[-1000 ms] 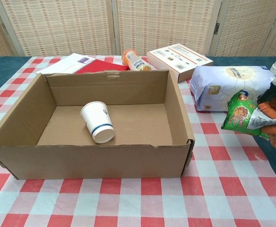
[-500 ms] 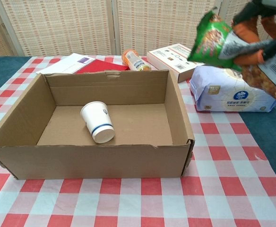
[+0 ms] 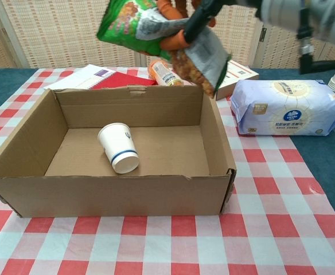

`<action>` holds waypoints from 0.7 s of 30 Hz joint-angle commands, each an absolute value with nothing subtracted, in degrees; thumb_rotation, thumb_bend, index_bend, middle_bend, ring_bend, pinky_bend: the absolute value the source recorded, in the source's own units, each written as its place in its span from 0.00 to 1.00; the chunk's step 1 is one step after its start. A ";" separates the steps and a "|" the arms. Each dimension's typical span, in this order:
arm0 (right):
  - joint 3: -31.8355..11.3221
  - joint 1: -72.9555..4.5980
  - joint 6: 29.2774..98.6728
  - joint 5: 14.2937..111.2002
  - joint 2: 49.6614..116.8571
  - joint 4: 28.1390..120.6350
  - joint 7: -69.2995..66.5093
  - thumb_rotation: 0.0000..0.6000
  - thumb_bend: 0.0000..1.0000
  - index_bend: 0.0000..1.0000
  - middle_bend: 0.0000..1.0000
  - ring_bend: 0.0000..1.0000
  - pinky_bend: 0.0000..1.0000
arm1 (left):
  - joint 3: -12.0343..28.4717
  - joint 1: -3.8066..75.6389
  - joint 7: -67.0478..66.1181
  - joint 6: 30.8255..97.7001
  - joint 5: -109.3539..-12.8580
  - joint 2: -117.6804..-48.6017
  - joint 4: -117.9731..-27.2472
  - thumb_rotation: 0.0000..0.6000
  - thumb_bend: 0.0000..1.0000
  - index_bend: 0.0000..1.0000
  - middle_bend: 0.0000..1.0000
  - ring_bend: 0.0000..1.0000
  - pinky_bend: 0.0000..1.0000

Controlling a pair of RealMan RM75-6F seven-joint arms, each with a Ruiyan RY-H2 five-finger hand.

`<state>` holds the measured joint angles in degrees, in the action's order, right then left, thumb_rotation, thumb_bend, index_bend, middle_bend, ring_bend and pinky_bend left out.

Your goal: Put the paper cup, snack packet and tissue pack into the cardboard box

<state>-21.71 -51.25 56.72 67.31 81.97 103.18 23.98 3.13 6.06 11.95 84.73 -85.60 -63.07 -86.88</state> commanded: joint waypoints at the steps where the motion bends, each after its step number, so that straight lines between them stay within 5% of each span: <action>1: -22.42 -54.32 55.98 66.88 87.20 98.47 22.34 1.00 0.30 0.80 0.56 0.58 0.77 | 3.20 6.05 12.30 84.65 -85.48 -62.99 -86.73 1.00 0.24 0.14 0.05 0.00 0.29; 4: -21.43 -55.62 53.62 65.13 88.35 97.23 21.73 1.00 0.20 0.63 0.52 0.44 0.62 | 3.20 6.08 12.62 84.52 -85.46 -62.94 -86.61 1.00 0.24 0.14 0.05 0.00 0.29; 6: -20.66 -56.54 49.98 61.89 87.23 97.78 22.12 1.00 0.06 0.36 0.36 0.20 0.31 | 3.19 6.07 12.78 84.55 -85.50 -62.91 -86.56 1.00 0.24 0.14 0.05 0.00 0.29; 9: -20.25 -57.23 47.72 59.49 86.18 98.35 22.75 1.00 0.00 0.06 0.09 0.01 0.03 | 3.22 6.05 12.90 84.62 -85.53 -62.89 -86.55 1.00 0.24 0.14 0.05 0.00 0.29; 11: -20.00 -58.76 45.22 54.58 84.46 99.57 24.31 1.00 0.00 0.00 0.00 0.00 0.00 | 3.25 6.03 13.13 84.70 -85.55 -62.84 -86.48 1.00 0.24 0.14 0.05 0.00 0.29; 21: -19.45 -58.97 51.63 51.56 79.73 105.76 27.55 1.00 0.00 0.00 0.00 0.00 0.00 | 3.23 5.97 13.63 84.75 -85.69 -62.67 -86.37 1.00 0.24 0.14 0.05 0.00 0.29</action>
<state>-19.94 -59.19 50.53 51.77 81.22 104.35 26.41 3.23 5.98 13.63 84.75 -85.69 -62.67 -86.37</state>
